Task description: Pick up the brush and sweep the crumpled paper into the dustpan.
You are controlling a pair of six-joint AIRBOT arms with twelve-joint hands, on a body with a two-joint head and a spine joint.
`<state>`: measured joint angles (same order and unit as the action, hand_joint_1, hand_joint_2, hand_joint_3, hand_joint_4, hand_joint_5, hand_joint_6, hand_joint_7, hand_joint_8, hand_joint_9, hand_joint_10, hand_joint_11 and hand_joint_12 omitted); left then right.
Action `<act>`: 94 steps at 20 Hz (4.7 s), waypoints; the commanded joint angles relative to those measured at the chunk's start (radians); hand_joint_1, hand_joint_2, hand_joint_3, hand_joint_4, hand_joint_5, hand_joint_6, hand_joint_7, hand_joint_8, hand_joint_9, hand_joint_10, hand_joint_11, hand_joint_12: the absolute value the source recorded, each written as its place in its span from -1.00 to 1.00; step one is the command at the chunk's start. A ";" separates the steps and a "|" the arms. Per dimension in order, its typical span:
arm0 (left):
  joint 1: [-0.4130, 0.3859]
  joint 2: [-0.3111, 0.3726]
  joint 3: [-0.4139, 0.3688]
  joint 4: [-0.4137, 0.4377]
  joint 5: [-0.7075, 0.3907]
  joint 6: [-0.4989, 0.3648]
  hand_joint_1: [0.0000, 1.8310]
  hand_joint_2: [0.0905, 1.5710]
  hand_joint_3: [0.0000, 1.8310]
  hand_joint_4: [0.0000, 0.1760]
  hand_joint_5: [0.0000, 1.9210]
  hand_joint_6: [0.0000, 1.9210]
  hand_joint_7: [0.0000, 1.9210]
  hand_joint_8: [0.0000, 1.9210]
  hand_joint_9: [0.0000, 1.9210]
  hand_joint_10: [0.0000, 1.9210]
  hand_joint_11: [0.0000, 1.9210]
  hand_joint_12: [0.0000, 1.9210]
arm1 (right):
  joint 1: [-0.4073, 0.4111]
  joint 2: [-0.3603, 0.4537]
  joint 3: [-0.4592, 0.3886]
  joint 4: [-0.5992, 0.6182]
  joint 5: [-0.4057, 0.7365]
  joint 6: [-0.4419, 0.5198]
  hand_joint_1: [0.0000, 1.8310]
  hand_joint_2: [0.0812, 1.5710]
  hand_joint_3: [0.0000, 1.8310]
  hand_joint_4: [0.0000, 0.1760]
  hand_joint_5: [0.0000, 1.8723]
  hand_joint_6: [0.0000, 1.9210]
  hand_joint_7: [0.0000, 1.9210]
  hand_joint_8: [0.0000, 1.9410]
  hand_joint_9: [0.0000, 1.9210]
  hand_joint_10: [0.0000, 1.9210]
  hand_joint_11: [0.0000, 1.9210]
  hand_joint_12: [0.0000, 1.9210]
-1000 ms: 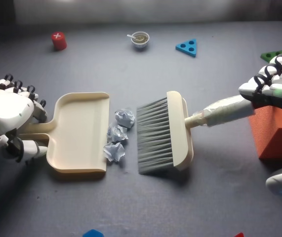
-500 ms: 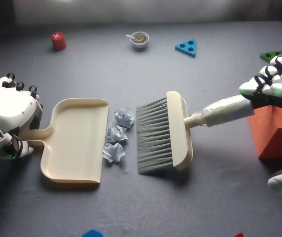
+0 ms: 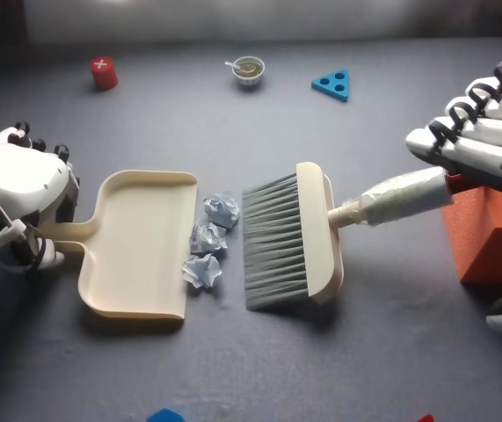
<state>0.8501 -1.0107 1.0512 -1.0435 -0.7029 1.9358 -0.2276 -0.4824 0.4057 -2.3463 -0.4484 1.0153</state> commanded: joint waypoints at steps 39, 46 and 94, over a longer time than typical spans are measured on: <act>-0.108 0.031 0.053 0.068 0.127 0.038 0.16 0.43 -1.00 -1.00 -0.05 0.14 -0.61 -1.00 -0.60 -0.99 -1.00 -0.07 | -0.256 -0.665 0.348 0.036 -0.771 -0.030 0.17 0.19 -0.99 -1.00 -0.85 -0.99 -0.87 -1.00 -0.85 -1.00 -0.83 -0.99; -0.106 0.036 0.052 0.055 0.110 0.030 0.17 0.43 -1.00 -1.00 -0.05 0.14 -0.60 -1.00 -0.61 -0.99 -1.00 -0.09 | -0.255 -0.765 0.461 0.021 -0.764 -0.029 0.18 0.22 -0.99 -1.00 -0.83 -0.99 -0.84 -0.99 -0.84 -1.00 -0.83 -0.99; -0.131 0.016 0.051 0.040 0.098 0.038 0.16 0.37 -1.00 -0.17 0.04 -0.02 -0.62 -1.00 -0.61 -1.00 -1.00 -0.12 | -0.084 -0.730 0.525 -0.059 -0.527 -0.306 0.54 0.48 -1.00 -0.85 0.05 1.00 0.10 1.00 0.40 1.00 0.51 1.00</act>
<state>0.7300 -0.9936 1.0969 -1.0393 -0.5289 1.9667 -0.3084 -1.2228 0.9348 -2.3425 -0.8944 0.7036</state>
